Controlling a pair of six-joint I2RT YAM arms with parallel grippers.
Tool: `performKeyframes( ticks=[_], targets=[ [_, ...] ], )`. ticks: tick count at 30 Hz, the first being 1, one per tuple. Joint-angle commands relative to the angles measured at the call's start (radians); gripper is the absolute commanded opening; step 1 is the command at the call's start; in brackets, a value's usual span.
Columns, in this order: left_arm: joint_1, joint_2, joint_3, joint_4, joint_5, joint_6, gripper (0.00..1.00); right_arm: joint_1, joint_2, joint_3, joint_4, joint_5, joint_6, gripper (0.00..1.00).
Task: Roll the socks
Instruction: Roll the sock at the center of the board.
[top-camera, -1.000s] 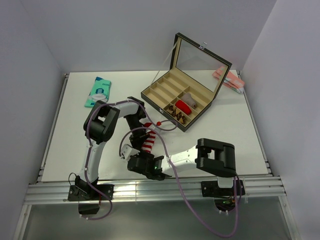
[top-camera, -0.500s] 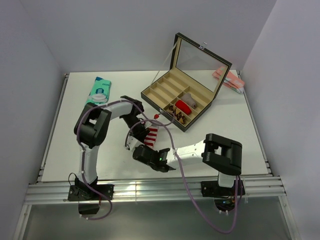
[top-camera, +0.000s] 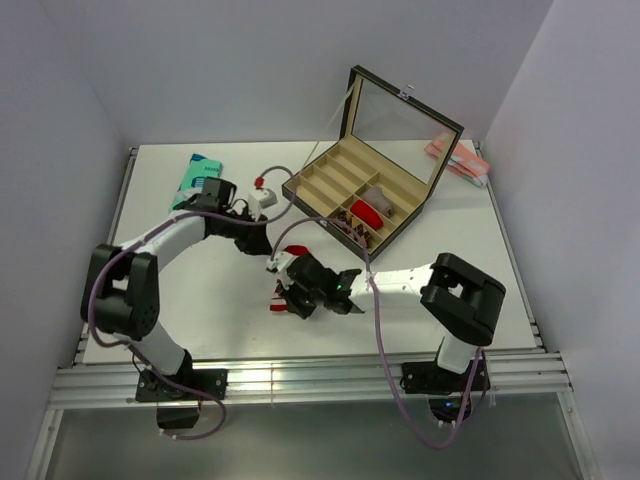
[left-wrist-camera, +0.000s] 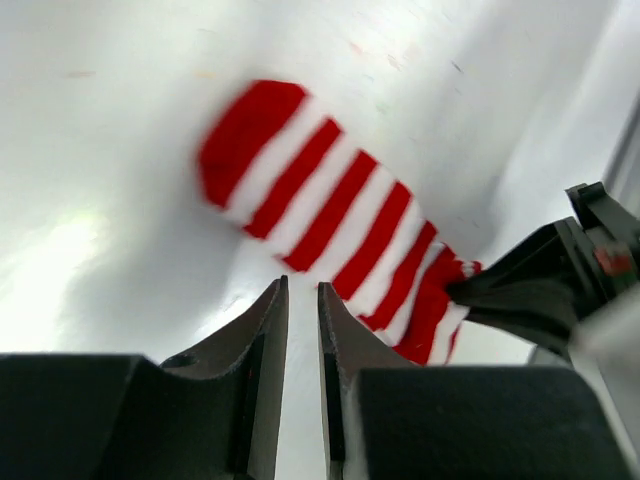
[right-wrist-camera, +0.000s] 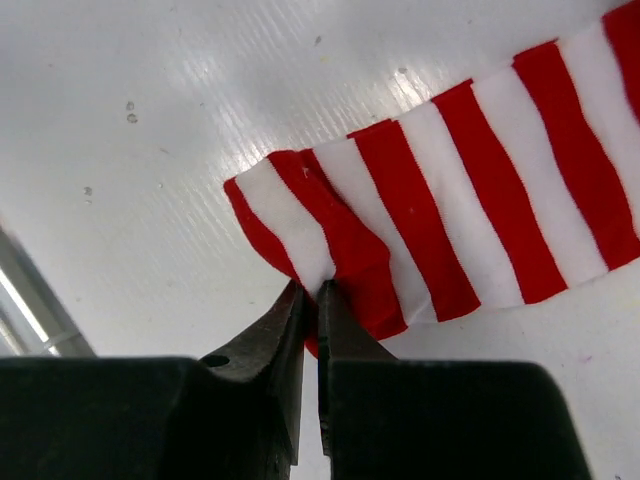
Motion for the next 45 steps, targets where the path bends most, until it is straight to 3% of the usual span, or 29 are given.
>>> performKeyframes(
  ticks=[1, 7, 13, 14, 21, 31, 45],
  targets=[
    [0.071, -0.134, -0.065, 0.264, -0.034, -0.129, 0.23, -0.088, 0.008, 0.031, -0.092, -0.273, 0.040, 0.04],
    [0.137, -0.301, -0.175, 0.350, -0.077, -0.049, 0.24, -0.272, 0.144, 0.179, -0.203, -0.610, 0.112, 0.05],
    [0.101, -0.482, -0.350, 0.417, -0.154, 0.161, 0.29, -0.335, 0.333, 0.383, -0.370, -0.785, 0.158, 0.06],
    [0.076, -0.528, -0.402, 0.449, -0.201, 0.200, 0.30, -0.346, 0.353, 0.421, -0.395, -0.860, 0.164, 0.06],
    [-0.159, -0.709, -0.667, 0.646, -0.409, 0.385, 0.34, -0.378, 0.448, 0.495, -0.463, -0.994, 0.207, 0.08],
    [-0.299, -0.777, -0.879, 0.768, -0.484, 0.534, 0.46, -0.441, 0.473, 0.538, -0.580, -0.981, 0.264, 0.11],
    [-0.451, -0.742, -0.956, 0.873, -0.536, 0.639, 0.54, -0.447, 0.511, 0.572, -0.628, -0.954, 0.262, 0.10]
  ],
)
